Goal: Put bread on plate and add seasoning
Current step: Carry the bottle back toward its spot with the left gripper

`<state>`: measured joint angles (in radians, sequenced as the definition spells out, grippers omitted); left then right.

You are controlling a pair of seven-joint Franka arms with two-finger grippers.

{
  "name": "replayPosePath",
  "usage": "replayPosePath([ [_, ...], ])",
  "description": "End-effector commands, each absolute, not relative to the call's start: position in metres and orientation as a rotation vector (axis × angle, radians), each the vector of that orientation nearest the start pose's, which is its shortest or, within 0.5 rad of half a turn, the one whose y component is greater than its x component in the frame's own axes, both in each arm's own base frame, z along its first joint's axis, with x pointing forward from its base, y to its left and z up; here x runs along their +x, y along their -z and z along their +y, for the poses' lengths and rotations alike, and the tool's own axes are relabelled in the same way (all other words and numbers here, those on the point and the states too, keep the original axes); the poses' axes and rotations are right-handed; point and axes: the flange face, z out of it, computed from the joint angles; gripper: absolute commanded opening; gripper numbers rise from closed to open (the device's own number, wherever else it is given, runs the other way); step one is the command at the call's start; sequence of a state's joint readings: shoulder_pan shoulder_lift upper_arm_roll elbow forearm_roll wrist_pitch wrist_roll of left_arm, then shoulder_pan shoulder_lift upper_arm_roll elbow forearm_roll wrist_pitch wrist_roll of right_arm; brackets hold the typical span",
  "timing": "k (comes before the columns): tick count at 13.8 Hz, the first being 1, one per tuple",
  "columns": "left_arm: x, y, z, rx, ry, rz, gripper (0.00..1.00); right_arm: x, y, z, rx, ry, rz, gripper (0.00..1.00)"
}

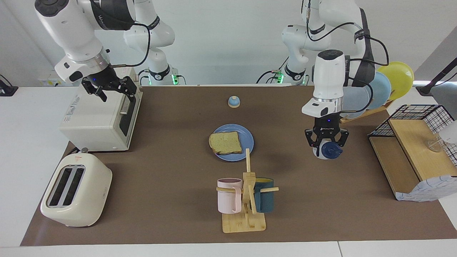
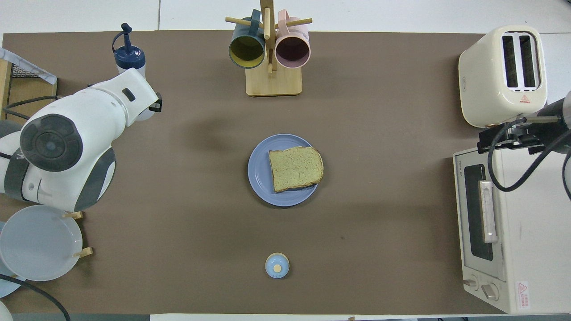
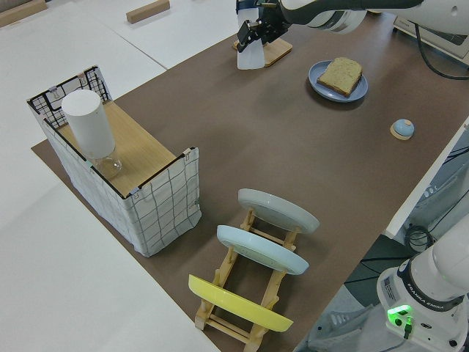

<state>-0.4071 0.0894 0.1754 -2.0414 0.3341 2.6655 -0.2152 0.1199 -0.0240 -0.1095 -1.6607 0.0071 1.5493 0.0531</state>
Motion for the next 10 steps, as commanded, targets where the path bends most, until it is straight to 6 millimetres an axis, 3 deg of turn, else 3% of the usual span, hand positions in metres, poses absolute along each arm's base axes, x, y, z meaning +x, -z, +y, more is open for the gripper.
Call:
replayPosePath([
  [1,0.589,-0.431,-0.157,-2.938,1.01,0.331,0.0,0.538,-0.593,0.004,-3.112,-0.133,0.091,1.0],
  [2,0.593,-0.413,-0.162,-2.959,1.072,0.282,0.0,0.538,-0.593,0.004,-3.112,-0.133,0.091,1.0],
  [4,0.598,-0.4,-0.169,-3.003,1.212,0.146,0.0,0.538,-0.593,0.004,-3.112,-0.133,0.091,1.0],
  [7,0.601,-0.37,-0.173,-2.999,1.323,0.178,0.0,0.538,-0.593,0.004,-3.112,-0.133,0.091,1.0],
  [10,0.596,-0.327,-0.174,-2.997,1.39,0.237,0.0,0.538,-0.593,0.003,-3.112,-0.133,0.094,1.0],
])
